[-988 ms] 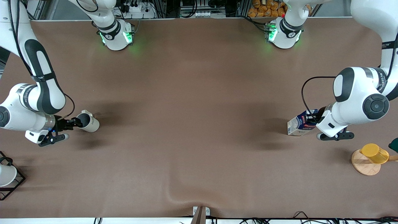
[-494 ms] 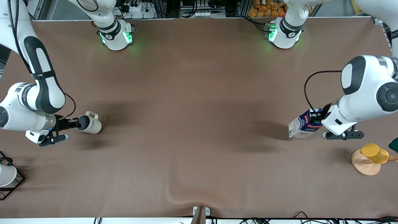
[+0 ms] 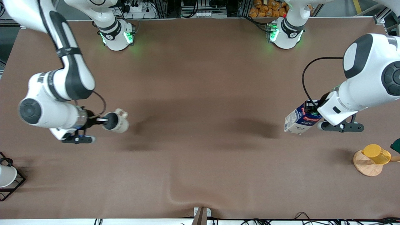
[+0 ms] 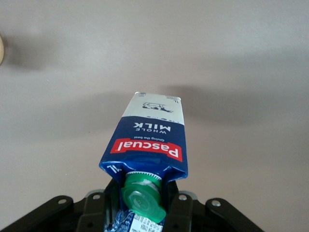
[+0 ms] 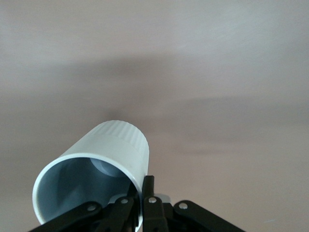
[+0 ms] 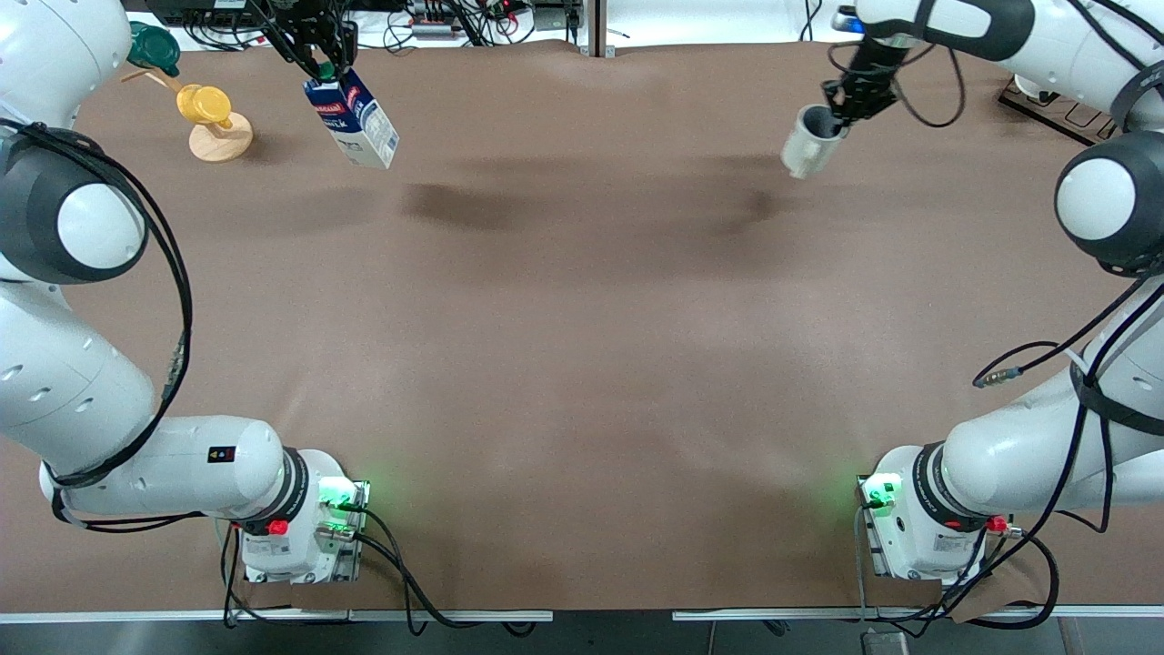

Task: Place milk next to cup
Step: 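Slide the mug with the right gripper toward the table middle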

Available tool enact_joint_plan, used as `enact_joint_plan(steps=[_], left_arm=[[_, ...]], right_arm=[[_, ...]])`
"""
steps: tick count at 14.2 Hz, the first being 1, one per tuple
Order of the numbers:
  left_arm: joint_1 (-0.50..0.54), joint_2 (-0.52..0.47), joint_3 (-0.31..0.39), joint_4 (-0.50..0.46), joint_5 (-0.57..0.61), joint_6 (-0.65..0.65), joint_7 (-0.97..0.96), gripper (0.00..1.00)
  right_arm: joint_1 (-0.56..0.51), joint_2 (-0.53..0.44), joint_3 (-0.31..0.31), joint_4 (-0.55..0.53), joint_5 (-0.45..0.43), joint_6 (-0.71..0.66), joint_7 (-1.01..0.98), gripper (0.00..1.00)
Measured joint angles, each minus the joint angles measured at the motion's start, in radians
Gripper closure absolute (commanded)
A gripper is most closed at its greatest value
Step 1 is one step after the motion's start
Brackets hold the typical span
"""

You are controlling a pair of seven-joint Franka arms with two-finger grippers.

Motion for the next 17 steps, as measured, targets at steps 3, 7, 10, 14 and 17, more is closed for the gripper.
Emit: enact_joint_plan(steps=[3, 7, 10, 14, 17], left_arm=[[-0.001, 0.000, -0.024, 0.002, 0.000, -0.030, 0.000, 0.96], [-0.002, 0.000, -0.036, 0.003, -0.017, -0.062, 0.000, 0.96], [-0.002, 0.000, -0.042, 0.003, -0.026, -0.070, 0.000, 0.96], [-0.002, 0.000, -0.045, 0.003, -0.026, -0.077, -0.002, 0.96], [-0.002, 0.000, -0.045, 0.003, -0.026, -0.086, -0.002, 0.96]], right_arm=[[0.048, 0.000, -0.001, 0.010, 0.118, 0.001, 0.102, 1.00], [0.245, 0.016, -0.002, 0.021, 0.075, 0.126, 0.503, 1.00], [0.415, 0.077, -0.004, 0.019, 0.005, 0.228, 0.787, 1.00], [0.482, 0.151, -0.009, 0.039, 0.002, 0.294, 0.934, 1.00], [0.513, 0.192, -0.011, 0.061, -0.007, 0.343, 1.011, 1.00]])
